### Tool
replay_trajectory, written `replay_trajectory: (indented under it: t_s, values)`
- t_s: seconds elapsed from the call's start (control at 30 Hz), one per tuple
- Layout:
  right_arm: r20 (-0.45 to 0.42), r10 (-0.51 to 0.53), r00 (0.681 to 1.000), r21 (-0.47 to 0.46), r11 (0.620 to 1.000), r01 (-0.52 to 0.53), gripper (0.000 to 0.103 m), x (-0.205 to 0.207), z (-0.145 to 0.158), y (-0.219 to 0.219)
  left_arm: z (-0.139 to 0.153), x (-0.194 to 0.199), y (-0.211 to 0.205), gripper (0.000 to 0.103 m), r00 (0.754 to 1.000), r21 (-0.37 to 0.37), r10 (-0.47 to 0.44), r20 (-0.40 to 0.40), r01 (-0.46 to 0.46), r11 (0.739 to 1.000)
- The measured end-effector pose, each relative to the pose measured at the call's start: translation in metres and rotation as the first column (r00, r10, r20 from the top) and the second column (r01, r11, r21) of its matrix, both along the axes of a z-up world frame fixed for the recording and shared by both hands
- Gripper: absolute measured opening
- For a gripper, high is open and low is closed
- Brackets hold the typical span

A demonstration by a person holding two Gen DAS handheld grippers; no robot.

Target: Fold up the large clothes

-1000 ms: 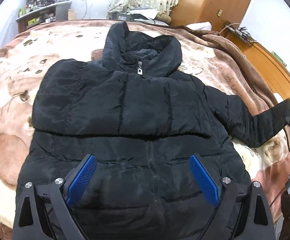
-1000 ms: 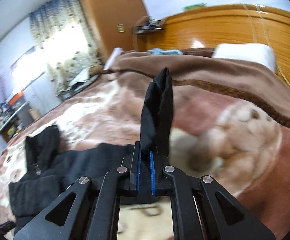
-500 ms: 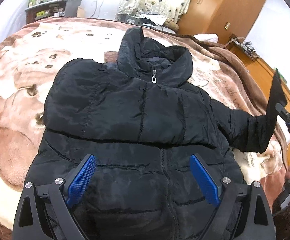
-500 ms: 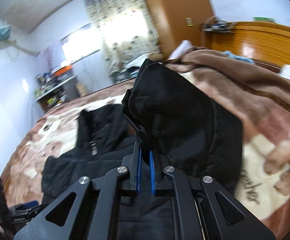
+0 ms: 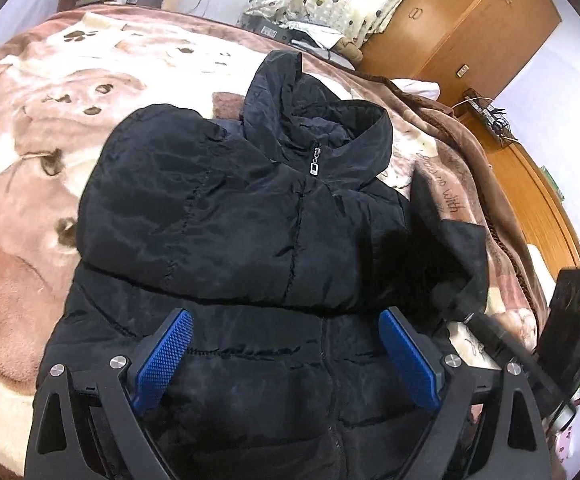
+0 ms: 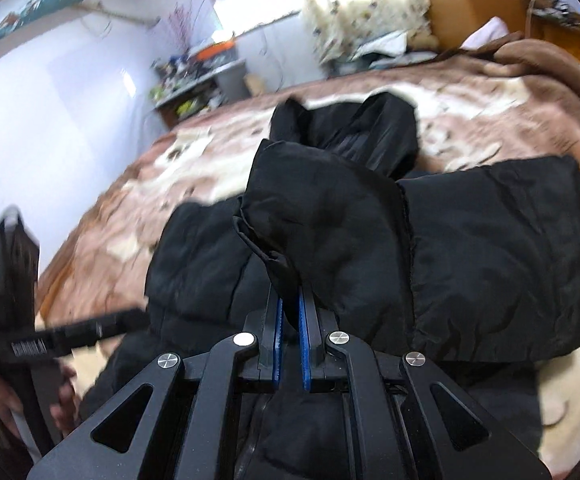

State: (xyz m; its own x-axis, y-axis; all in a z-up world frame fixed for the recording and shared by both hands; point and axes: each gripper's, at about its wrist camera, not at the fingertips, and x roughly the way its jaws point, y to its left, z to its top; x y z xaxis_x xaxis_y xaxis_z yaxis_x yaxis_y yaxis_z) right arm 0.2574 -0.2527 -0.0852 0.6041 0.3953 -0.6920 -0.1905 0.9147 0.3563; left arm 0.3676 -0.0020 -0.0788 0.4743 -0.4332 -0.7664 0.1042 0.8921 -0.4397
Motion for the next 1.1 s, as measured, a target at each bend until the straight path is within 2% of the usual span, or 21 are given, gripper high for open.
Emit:
replay_trajectory:
  t_s: [0.03, 0.13, 0.23, 0.27, 0.37, 0.47, 0.57, 0.63, 0.83, 0.93, 1.0, 1.07, 1.1]
  values:
    - [-0.011, 0.002, 1.0, 0.0, 1.0, -0.002, 0.009, -0.001, -0.003, 0.001, 0.001, 0.004, -0.005, 0.095, 1.0, -0.001, -0.022, -0.005, 0.022, 1.0]
    - [-0.047, 0.021, 0.999, 0.037, 0.999, -0.02, 0.024, -0.005, -0.009, -0.006, 0.004, 0.012, -0.012, 0.095, 0.998, -0.029, -0.053, -0.017, 0.052, 0.998]
    - [-0.011, 0.052, 0.999, 0.06, 0.997, -0.051, 0.06, -0.016, 0.001, -0.012, 0.013, 0.017, -0.017, 0.095, 0.999, 0.004, -0.041, 0.008, 0.041, 0.999]
    - [0.002, 0.057, 0.998, 0.065, 0.996, -0.057, 0.064, -0.02, 0.004, -0.014, 0.015, 0.019, -0.019, 0.095, 0.999, 0.01, -0.043, 0.013, 0.043, 0.999]
    - [0.031, 0.034, 0.999, 0.086, 0.996, -0.036, 0.064, -0.038, 0.015, -0.03, 0.012, 0.024, -0.03, 0.095, 0.997, -0.001, -0.07, -0.017, 0.07, 0.998]
    - [0.039, -0.059, 0.998, 0.085, 0.995, 0.055, 0.064, -0.059, 0.019, -0.064, -0.002, 0.029, -0.051, 0.095, 0.991, 0.005, -0.114, -0.063, 0.115, 0.993]
    - [0.046, -0.155, 0.987, -0.057, 0.986, 0.157, 0.064, -0.081, 0.015, -0.093, -0.019, 0.03, -0.073, 0.095, 0.986, 0.012, -0.138, -0.091, 0.14, 0.99]
    - [0.034, -0.183, 0.983, -0.107, 0.977, 0.185, 0.064, -0.09, 0.009, -0.108, -0.03, 0.031, -0.086, 0.095, 0.986, 0.028, -0.141, -0.091, 0.144, 0.989]
    - [-0.009, -0.268, 0.963, -0.155, 0.952, 0.264, 0.064, -0.103, -0.004, -0.141, -0.053, 0.039, -0.118, 0.095, 0.982, 0.016, -0.125, -0.139, 0.129, 0.992]
    - [-0.01, -0.287, 0.958, -0.137, 0.949, 0.283, 0.064, -0.106, -0.004, -0.145, -0.061, 0.046, -0.13, 0.094, 0.982, 0.092, -0.094, -0.165, 0.111, 0.99]
    - [-0.007, -0.286, 0.958, -0.131, 0.95, 0.283, 0.064, -0.108, -0.005, -0.144, -0.061, 0.046, -0.133, 0.077, 0.985, 0.125, -0.069, -0.16, 0.089, 0.988]
    - [-0.013, -0.289, 0.957, -0.131, 0.95, 0.285, 0.064, -0.105, -0.007, -0.143, -0.058, 0.044, -0.135, 0.052, 0.987, 0.14, -0.075, -0.144, 0.095, 0.986]
    - [-0.017, -0.29, 0.957, -0.128, 0.95, 0.285, 0.064, -0.103, -0.008, -0.142, -0.056, 0.043, -0.135, 0.044, 0.988, 0.153, -0.077, -0.135, 0.097, 0.983]
